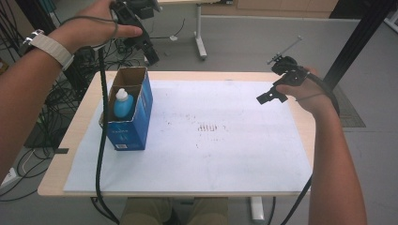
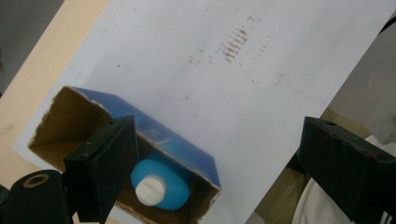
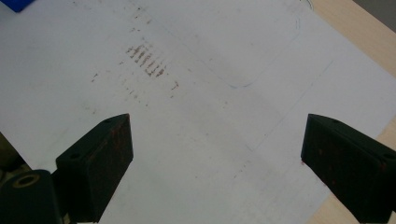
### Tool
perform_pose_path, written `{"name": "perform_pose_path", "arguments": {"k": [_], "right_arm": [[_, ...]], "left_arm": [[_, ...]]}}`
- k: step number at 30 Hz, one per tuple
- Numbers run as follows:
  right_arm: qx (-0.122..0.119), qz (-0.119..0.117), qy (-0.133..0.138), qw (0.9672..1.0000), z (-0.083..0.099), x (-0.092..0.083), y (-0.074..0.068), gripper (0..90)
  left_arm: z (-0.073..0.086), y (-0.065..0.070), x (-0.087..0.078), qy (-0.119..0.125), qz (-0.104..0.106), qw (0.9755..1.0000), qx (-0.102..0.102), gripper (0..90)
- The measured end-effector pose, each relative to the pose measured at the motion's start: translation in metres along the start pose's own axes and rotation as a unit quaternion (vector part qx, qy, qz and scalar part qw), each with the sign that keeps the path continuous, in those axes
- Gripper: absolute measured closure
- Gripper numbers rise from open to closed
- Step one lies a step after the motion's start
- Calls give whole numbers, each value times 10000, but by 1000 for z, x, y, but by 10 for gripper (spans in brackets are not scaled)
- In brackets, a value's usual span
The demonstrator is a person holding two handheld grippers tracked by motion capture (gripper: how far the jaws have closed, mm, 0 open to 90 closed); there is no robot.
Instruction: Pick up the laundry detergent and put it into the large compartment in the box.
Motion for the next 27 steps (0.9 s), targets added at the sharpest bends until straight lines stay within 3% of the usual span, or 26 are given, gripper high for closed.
{"name": "perform_pose_path", "arguments": {"k": [5, 12, 21, 27], "right_arm": [[31, 19, -43, 10000, -1, -1, 0, 89], [78, -16, -41, 10000, 1, 2, 0, 89], [97, -27, -66, 9999, 2, 5, 0, 88], [116, -47, -64, 9999, 3, 7, 0, 88]], "left_arm": [[-10, 9, 14, -190, -25, 9983, 546, 128], [-20, 20, 33, -356, 106, 9944, 991, 116], [-25, 31, 51, -485, 183, 9902, 1294, 101], [-25, 31, 70, -651, 278, 9891, 1290, 89]]}}
Point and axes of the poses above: each handheld gripper's, and its own axes: x roughly forward along the jaws, z roughly out of its underside, y roughly to its right, the point moved 10 cm from there along x, roughly forward along the jaws, and after that the axes turned 8 degrees about z, right-handed, at the moved point
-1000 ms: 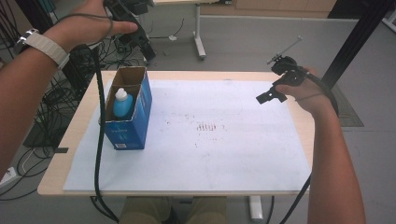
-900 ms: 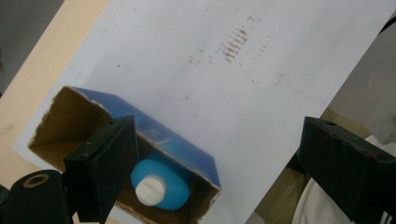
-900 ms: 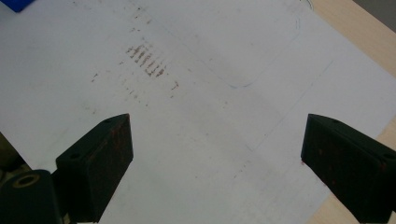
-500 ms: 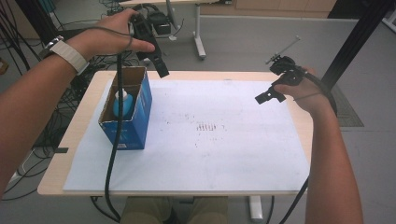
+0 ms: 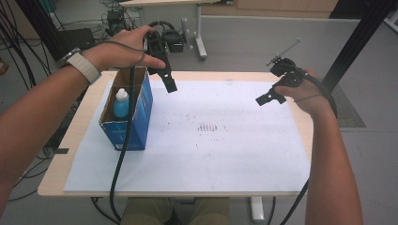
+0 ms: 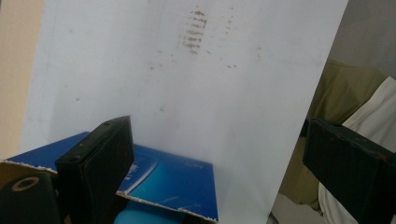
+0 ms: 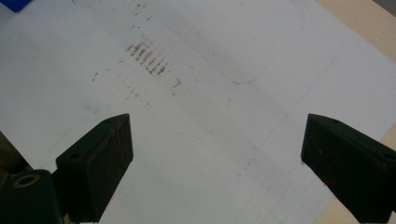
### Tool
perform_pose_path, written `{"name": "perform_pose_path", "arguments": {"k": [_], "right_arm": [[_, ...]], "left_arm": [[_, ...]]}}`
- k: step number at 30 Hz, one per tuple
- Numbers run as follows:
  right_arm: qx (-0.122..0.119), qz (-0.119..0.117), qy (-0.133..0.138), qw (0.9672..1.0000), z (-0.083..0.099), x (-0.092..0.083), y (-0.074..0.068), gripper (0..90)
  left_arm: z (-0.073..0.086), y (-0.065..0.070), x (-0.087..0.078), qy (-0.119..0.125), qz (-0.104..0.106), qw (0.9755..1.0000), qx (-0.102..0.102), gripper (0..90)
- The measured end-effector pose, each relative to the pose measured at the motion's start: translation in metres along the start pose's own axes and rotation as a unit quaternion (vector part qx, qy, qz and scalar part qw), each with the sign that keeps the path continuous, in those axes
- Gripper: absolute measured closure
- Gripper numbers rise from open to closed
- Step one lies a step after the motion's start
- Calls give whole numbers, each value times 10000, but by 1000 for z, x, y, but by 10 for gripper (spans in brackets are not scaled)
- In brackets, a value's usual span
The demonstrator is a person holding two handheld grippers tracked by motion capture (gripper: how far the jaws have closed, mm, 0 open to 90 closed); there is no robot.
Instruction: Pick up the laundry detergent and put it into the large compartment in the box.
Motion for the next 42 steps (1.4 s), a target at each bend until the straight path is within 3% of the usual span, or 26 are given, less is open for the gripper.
{"name": "perform_pose_path", "arguments": {"k": [6, 16, 25, 42], "right_arm": [[31, -4, -29, 10000, 2, 1, 1, 89], [63, -6, -17, 10000, 5, 1, 3, 88], [80, -4, 16, 10000, 5, 3, 4, 88], [79, 32, 25, 10000, 4, -1, 2, 88]], "left_arm": [[-3, 5, 14, -170, -12, 9998, 137, 86], [-9, 6, 29, -247, 54, 9993, 273, 85], [-11, 9, 32, -268, 0, 9991, 323, 85], [-9, 10, 33, -256, -34, 9994, 239, 88]]}}
Point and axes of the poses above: each handheld gripper's, and its own axes: x roughly forward along the jaws, z roughly out of its underside, y roughly to its right, the point moved 10 cm from there along x, roughly forward along the jaws, and after that the axes turned 8 degrees about z, right-handed, at the moved point
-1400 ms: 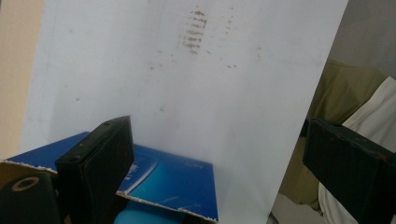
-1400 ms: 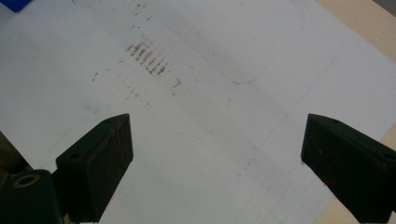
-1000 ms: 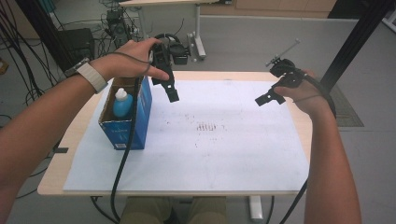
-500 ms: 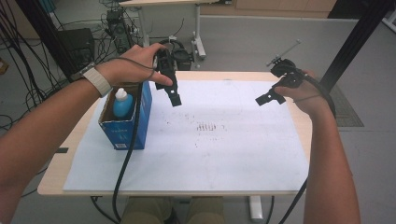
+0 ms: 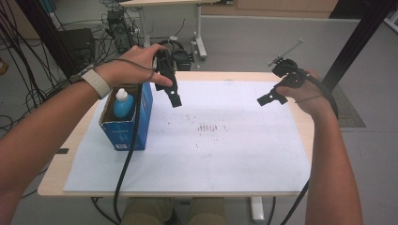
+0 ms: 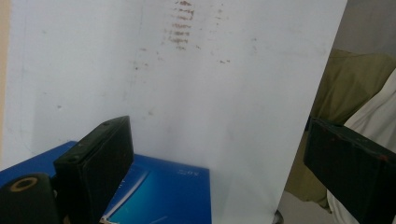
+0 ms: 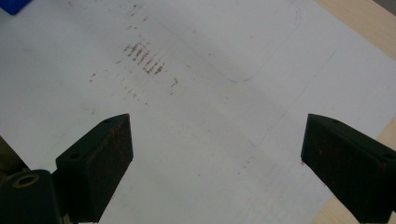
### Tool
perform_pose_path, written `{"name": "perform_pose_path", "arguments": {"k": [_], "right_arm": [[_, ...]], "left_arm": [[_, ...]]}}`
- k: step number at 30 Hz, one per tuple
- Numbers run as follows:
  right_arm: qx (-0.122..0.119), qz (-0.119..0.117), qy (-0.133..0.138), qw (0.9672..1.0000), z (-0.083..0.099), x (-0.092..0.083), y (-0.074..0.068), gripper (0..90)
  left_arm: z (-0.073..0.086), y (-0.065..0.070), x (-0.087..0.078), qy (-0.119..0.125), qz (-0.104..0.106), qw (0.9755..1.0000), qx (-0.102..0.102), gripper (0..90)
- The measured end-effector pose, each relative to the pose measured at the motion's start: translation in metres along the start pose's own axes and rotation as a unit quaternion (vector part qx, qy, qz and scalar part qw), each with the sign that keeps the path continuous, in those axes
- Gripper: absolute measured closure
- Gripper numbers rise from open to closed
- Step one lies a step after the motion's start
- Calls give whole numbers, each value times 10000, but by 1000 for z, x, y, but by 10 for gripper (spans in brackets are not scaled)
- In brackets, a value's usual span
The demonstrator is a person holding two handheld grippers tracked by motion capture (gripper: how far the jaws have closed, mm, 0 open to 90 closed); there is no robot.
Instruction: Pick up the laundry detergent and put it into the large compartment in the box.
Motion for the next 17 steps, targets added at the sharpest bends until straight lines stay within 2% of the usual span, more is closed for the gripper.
{"name": "perform_pose_path", "arguments": {"k": [17], "right_arm": [[16, -29, 19, 10000, 4, 3, 0, 88]], "left_arm": [[3, -2, 0, 61, -18, 9999, -87, 90]]}}
Point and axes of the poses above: each handheld gripper's, and its own axes: x roughly forward along the jaws, z roughly out of its underside, y roughly to its right, the point moved 10 cm from there along x, roughly forward along the jaws, and after that the axes turned 8 degrees about z, right-handed, at the moved point
